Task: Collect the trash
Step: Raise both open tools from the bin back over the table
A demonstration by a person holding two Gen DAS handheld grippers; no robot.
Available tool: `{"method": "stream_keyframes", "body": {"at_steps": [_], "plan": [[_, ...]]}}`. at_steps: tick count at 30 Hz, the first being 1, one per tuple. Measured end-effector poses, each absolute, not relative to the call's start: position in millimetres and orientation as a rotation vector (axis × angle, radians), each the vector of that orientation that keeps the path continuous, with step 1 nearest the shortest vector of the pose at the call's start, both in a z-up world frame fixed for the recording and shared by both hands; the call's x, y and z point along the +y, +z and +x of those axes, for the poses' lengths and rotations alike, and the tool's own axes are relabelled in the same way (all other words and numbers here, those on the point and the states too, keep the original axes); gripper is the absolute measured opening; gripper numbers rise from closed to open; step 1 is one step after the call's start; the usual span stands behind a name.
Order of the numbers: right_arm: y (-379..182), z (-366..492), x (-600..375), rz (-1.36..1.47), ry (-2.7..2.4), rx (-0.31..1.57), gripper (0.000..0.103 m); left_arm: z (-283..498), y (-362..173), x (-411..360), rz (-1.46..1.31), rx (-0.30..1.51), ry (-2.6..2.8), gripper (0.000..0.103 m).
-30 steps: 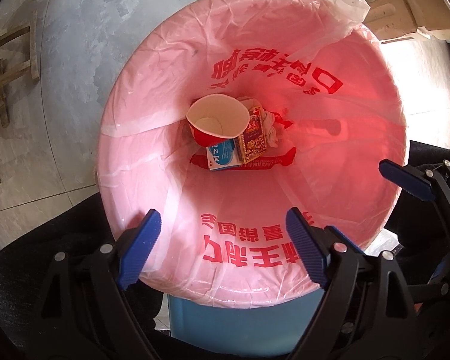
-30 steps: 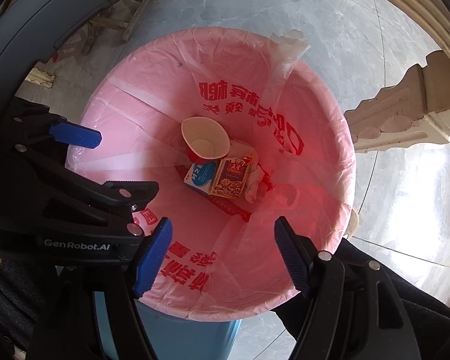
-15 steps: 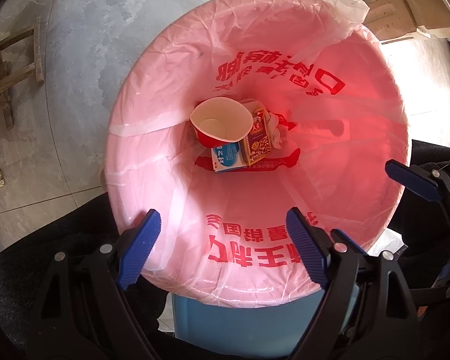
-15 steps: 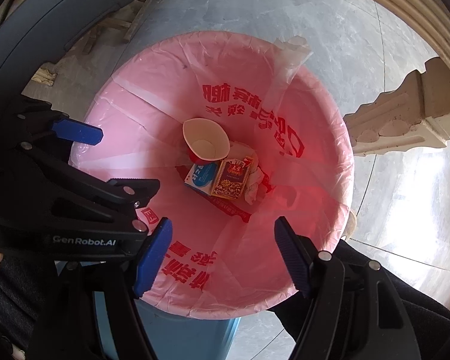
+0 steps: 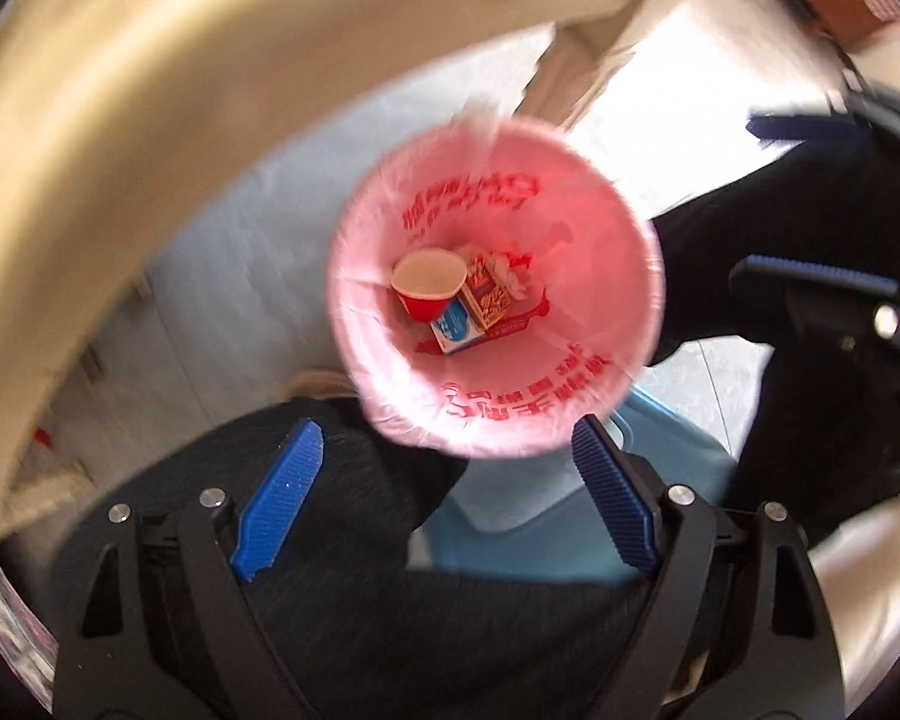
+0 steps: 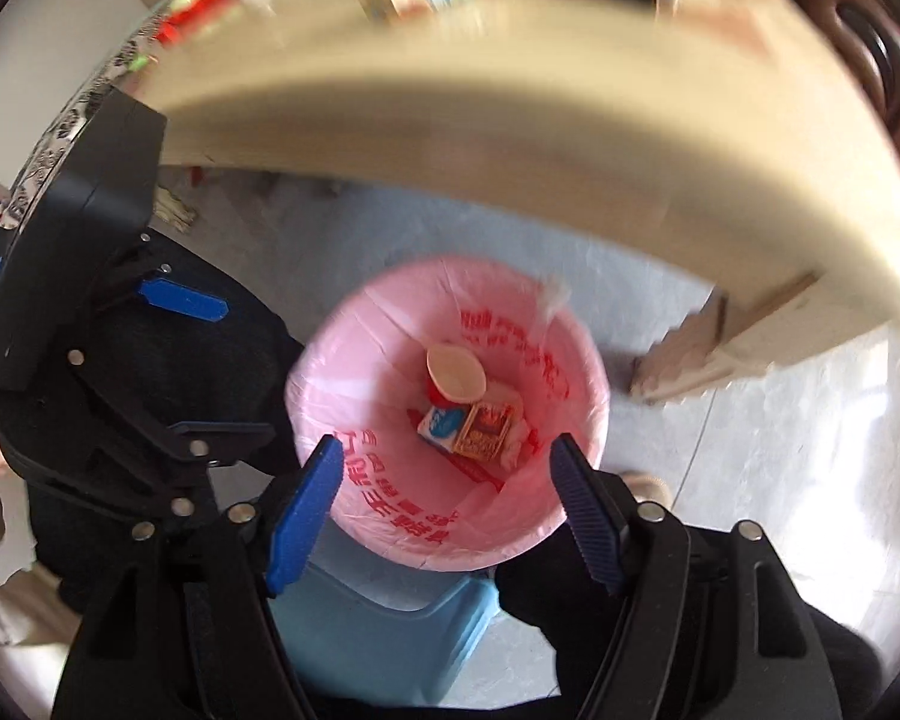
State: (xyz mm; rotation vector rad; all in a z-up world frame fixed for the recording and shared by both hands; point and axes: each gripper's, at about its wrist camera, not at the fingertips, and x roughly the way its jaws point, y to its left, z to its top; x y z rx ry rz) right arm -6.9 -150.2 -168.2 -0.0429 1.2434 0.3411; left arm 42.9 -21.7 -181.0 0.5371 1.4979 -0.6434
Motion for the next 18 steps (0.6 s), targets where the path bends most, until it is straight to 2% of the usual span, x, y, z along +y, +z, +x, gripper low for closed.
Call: {"method": "stream_keyframes", "body": {"at_steps": [7, 11, 18], "plan": [[-50.7, -7.9, -152.6, -0.079, 0.427, 1.069, 0.085, 58.3, -46.0, -4.9, 0.57, 1.288, -0.656, 0.084], [8.8, -3.9, -159.6, -0.101, 0.441, 0.97, 0.088, 71.5, 24.2, 0.2, 0.629, 1.163, -0.659, 0.09], [76.6, 8.4, -170.4, -0.115, 0.45, 0.86, 0.089, 87.5, 98.9, -1.4, 0.701, 1.031, -0.693, 0.09]]}}
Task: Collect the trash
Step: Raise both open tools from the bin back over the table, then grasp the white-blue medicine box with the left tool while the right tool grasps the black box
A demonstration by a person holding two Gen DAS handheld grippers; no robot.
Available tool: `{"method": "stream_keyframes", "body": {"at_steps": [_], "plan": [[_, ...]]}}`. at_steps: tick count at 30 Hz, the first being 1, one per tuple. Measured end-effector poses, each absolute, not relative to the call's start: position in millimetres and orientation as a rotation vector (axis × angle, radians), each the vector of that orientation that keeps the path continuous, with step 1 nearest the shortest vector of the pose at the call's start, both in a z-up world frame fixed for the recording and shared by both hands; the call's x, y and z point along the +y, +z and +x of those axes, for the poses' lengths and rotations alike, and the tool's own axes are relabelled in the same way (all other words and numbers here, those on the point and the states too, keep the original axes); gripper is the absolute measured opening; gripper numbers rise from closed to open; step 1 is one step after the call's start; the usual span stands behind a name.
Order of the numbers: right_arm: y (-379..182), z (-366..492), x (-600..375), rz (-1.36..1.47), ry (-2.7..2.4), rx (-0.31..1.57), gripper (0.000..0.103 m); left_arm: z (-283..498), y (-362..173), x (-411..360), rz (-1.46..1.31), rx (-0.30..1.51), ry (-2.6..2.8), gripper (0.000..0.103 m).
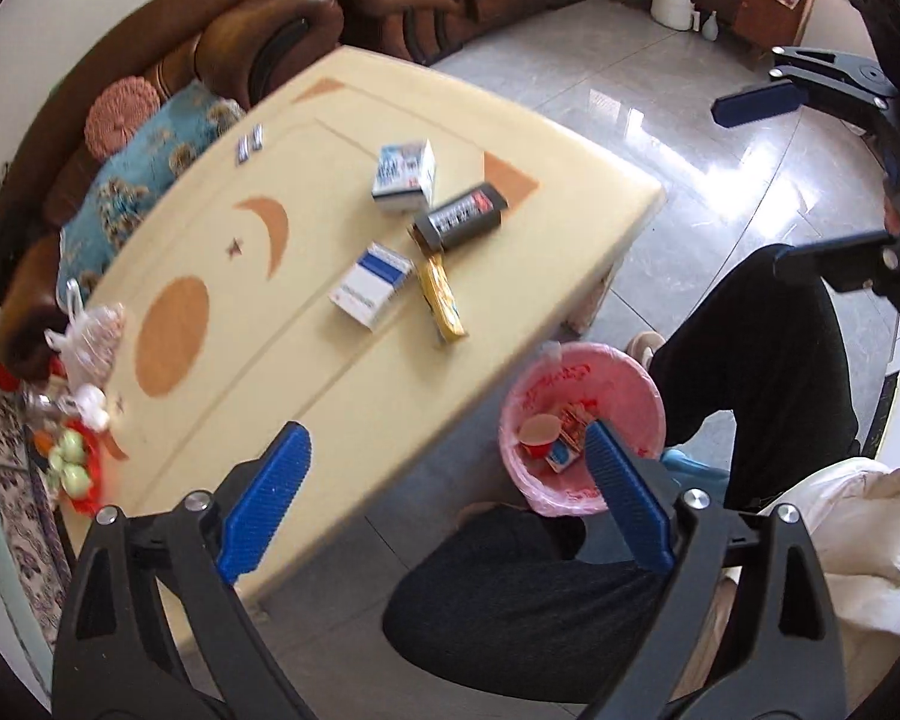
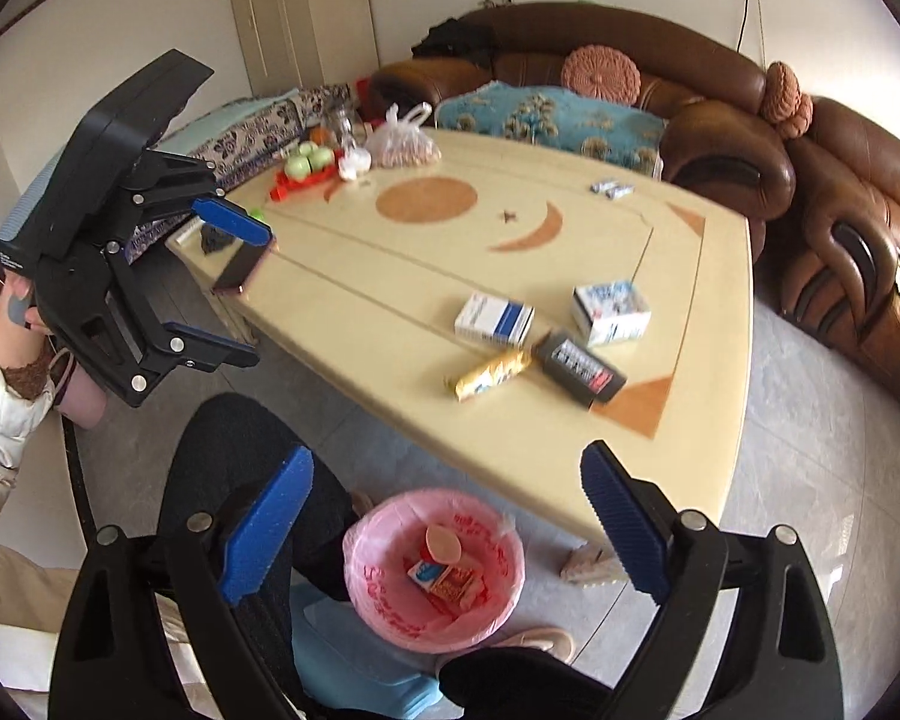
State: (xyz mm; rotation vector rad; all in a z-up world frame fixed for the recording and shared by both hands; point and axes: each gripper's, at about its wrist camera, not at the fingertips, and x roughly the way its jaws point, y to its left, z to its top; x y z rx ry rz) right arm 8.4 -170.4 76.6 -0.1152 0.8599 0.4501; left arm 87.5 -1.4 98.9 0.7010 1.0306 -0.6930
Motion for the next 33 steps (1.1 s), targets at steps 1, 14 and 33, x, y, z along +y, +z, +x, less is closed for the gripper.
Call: {"method": "stream_keyframes", "body": {"at_steps": [1, 14, 33], "plan": [[83.1, 11.4, -172.0, -0.109, 0.452, 0.85, 0.089, 89.8, 103.6, -3.3, 0.705, 1.021, -0.699, 0.09], [122.0, 49.1, -195.3, -0.101, 0.426, 0.795, 0.091, 126.1, 118.6, -23.8, 0.781, 0.974, -0.709, 0.09], [85.0, 123.7, -198.2, -0.147, 0.414, 0.868, 0.091, 185.8, 60.6, -46.7, 0.881, 1.057, -0.752, 0.09]]}}
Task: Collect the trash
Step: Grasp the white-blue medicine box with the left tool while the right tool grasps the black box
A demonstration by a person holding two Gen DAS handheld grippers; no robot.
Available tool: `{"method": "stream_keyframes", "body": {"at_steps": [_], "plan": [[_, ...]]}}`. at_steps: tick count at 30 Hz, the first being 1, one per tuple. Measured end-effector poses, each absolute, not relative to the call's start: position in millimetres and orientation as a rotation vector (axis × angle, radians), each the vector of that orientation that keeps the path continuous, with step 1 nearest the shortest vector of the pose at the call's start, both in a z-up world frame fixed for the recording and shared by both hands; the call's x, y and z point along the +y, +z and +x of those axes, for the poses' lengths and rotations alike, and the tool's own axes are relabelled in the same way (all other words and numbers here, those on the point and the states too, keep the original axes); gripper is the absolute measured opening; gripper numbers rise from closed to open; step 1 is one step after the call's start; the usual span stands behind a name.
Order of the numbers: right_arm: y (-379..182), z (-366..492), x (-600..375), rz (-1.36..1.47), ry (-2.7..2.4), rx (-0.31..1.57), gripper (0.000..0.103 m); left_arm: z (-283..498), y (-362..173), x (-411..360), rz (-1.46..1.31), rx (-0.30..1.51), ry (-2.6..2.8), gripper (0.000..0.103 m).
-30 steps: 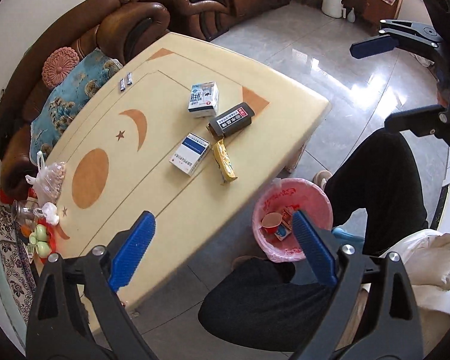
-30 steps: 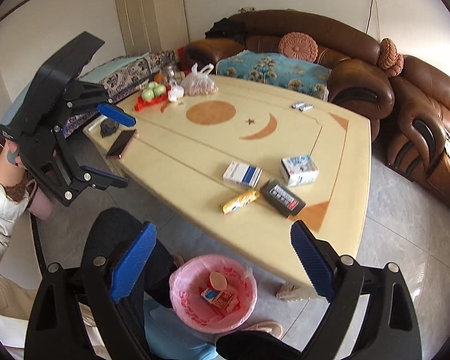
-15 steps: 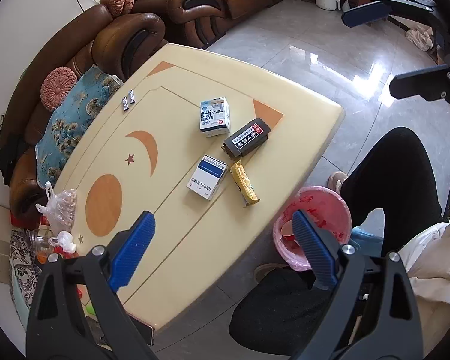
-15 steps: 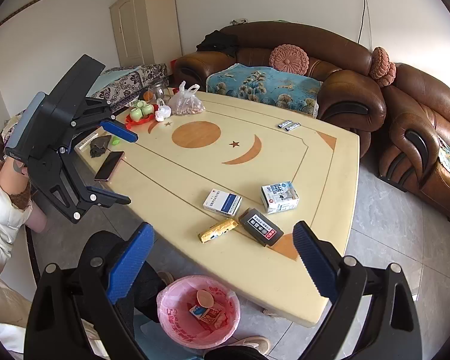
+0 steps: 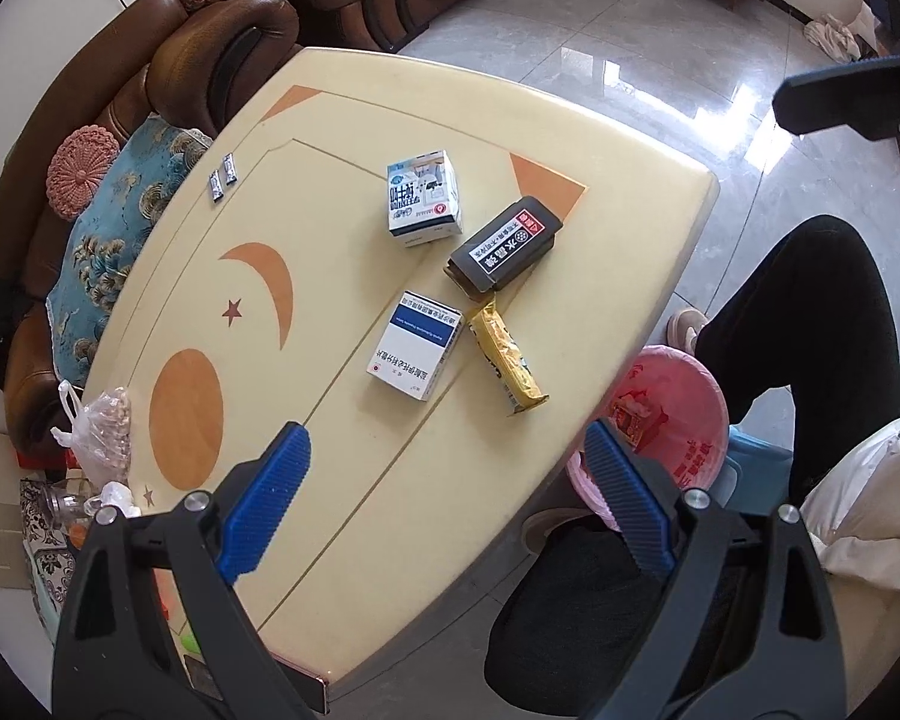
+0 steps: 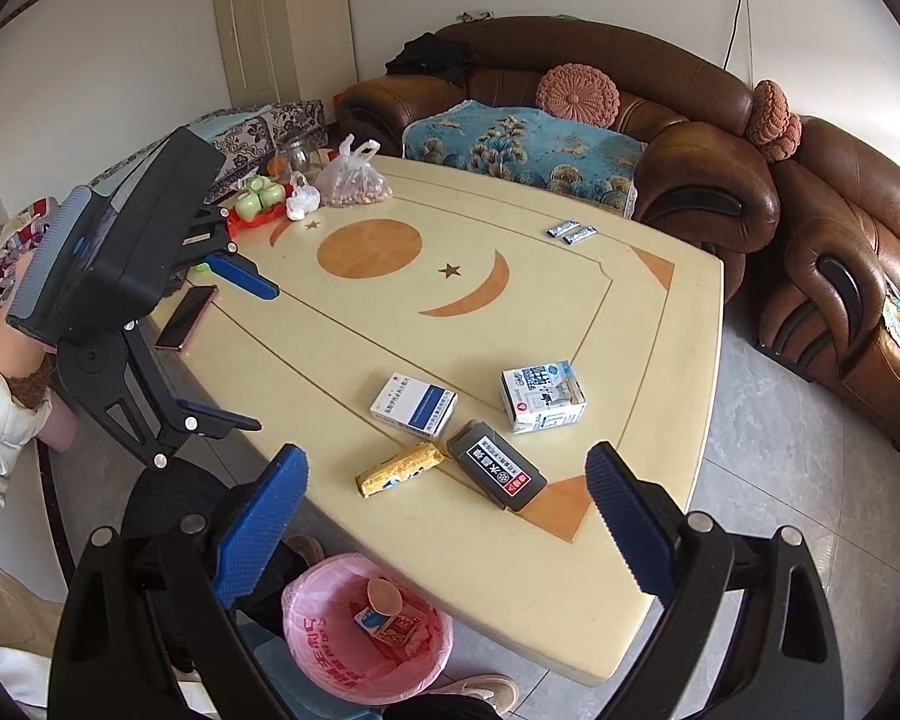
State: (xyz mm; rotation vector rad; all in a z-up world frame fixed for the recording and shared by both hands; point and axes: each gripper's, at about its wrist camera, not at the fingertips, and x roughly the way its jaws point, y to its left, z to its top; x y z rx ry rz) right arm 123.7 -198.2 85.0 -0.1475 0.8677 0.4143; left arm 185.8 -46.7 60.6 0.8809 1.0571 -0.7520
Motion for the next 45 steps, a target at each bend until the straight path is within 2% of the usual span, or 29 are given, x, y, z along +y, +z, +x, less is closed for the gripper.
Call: {"method": "stream_keyframes", "body": {"at_steps": [20, 32, 45], "plan": [[17.8, 198.7, -200.6, -0.211, 0.414, 1.027, 0.091, 253.9, -34.5, -58.3, 0.925, 1.208, -0.799, 0.09], [-48.4, 245.8, -182.9, -0.329, 0.479, 1.176, 0.091, 297.7, -98.9, -67.6, 0.933, 1.324, -0.818, 0.09], [-129.9, 270.0, -165.6, -0.423, 0.547, 1.336, 0.091, 318.0, -136.2, -74.3, 0.926, 1.391, -0.863, 0.09]]}}
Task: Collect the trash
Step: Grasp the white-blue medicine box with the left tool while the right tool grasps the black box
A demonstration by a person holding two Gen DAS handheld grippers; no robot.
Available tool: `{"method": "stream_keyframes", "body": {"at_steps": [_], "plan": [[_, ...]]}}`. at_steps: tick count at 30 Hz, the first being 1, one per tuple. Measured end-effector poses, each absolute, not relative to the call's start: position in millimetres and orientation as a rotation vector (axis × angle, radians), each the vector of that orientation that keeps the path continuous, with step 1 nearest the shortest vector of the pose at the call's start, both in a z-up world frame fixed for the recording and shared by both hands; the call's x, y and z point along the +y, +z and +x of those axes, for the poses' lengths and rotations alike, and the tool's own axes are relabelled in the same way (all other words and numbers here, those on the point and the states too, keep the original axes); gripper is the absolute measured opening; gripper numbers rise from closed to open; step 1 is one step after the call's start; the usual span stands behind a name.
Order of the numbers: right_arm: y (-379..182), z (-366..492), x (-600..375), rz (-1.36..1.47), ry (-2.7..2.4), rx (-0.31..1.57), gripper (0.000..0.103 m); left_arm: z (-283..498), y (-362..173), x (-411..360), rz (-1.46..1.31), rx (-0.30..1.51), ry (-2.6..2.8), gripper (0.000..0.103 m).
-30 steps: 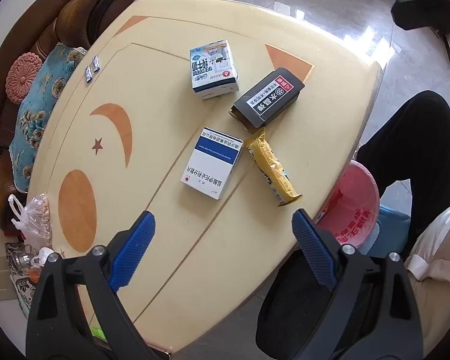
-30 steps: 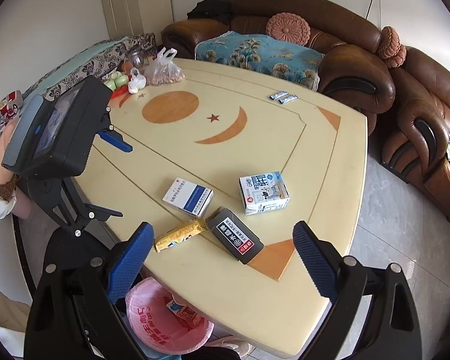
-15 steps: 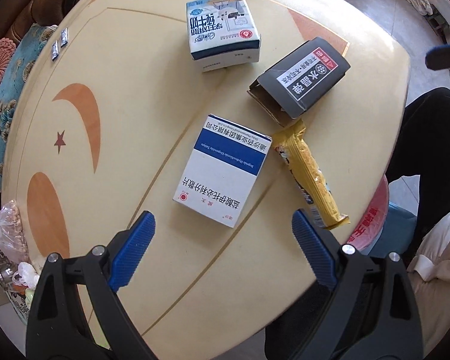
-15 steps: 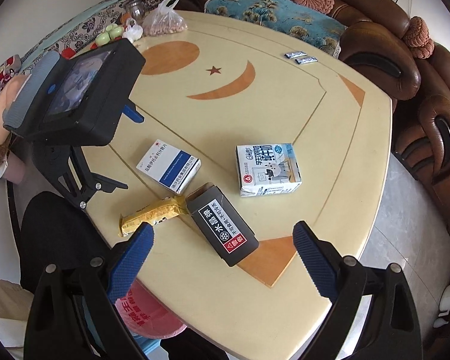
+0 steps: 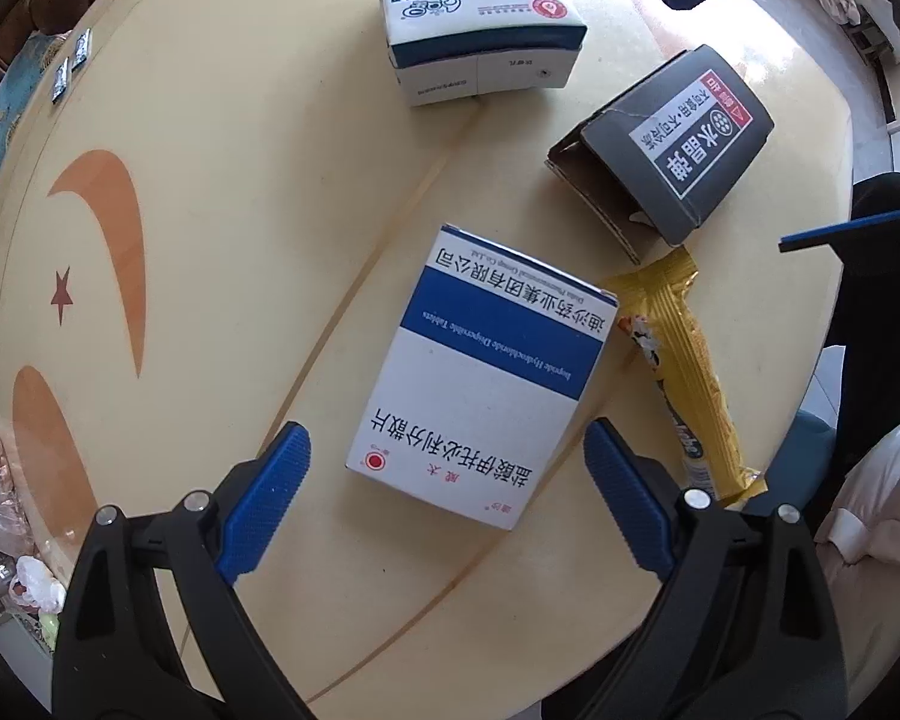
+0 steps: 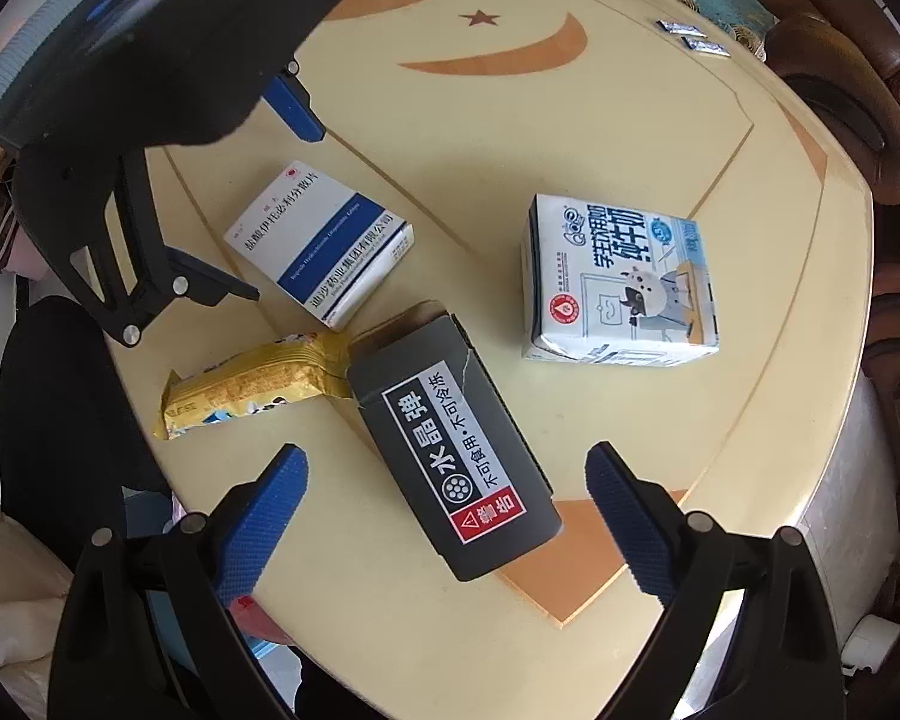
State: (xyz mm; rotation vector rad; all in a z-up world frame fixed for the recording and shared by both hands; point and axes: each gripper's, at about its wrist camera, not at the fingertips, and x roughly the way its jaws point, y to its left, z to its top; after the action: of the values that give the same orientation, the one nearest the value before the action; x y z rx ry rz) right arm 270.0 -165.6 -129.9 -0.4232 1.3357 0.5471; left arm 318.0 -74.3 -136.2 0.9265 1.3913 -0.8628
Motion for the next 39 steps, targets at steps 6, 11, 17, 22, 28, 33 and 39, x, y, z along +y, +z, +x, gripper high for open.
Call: {"method": "stream_keyframes", "body": {"at_steps": [6, 11, 17, 22, 28, 33, 39], "plan": [[-148.2, 273.8, -165.8, -0.431, 0.548, 1.369, 0.091, 314.1, -143.8, -78.7, 0.959, 1.383, -0.891, 0.09], [-161.3, 280.3, -162.2, -0.45, 0.542, 1.382, 0.091, 310.7, -147.7, -83.4, 0.959, 1.379, -0.917, 0.09], [-177.2, 279.8, -152.0, -0.484, 0.545, 1.403, 0.089, 306.2, -145.1, -81.1, 0.939, 1.386, -0.934, 0.09], [-178.9, 279.0, -148.9, -0.481, 0.537, 1.387, 0.085, 308.4, -145.6, -70.8, 0.945, 1.37, -0.948, 0.09], [-170.8, 280.0, -159.9, -0.437, 0.5, 1.371, 0.069, 309.5, -146.0, -77.9, 0.939, 1.371, -0.936, 0.09], [-161.4, 273.5, -154.2, -0.442, 0.474, 1.364, 0.061, 315.9, -137.8, -79.5, 0.903, 1.371, -0.913, 0.081], [-155.8, 266.5, -159.4, -0.414, 0.423, 1.373, 0.058, 320.3, -130.3, -78.0, 0.844, 1.378, -0.81, 0.072]]}}
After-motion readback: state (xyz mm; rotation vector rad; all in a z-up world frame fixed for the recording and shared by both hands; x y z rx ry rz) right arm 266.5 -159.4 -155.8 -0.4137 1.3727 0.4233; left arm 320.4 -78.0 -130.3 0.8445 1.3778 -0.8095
